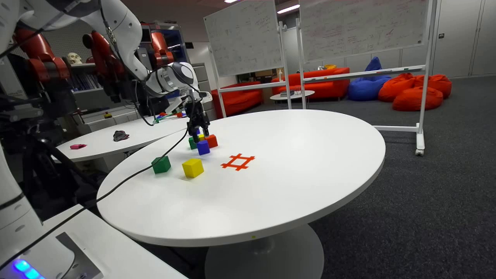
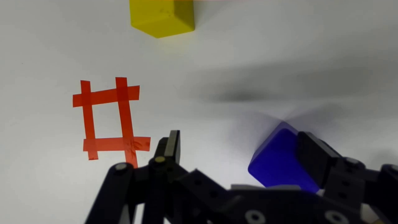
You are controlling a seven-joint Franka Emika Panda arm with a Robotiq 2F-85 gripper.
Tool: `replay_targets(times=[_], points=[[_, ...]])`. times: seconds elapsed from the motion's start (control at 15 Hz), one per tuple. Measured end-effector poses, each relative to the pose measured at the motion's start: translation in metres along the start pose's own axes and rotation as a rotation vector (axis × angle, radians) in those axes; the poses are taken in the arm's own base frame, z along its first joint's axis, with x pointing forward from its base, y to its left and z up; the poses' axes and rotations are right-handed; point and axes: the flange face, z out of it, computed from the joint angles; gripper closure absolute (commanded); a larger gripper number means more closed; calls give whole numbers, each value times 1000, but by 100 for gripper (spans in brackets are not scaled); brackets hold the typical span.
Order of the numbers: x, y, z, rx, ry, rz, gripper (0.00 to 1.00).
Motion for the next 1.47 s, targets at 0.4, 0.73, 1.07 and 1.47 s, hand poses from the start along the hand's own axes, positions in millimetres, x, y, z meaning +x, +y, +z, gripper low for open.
replay_targets(times=[0.4, 0.73, 1.07, 1.47], points=[[0, -14, -8, 22, 66, -18, 0], [-8, -25, -12, 35, 135, -29, 0], [-26, -27, -19, 47, 205, -47, 0], [-33, -28, -20, 42, 214, -60, 0]])
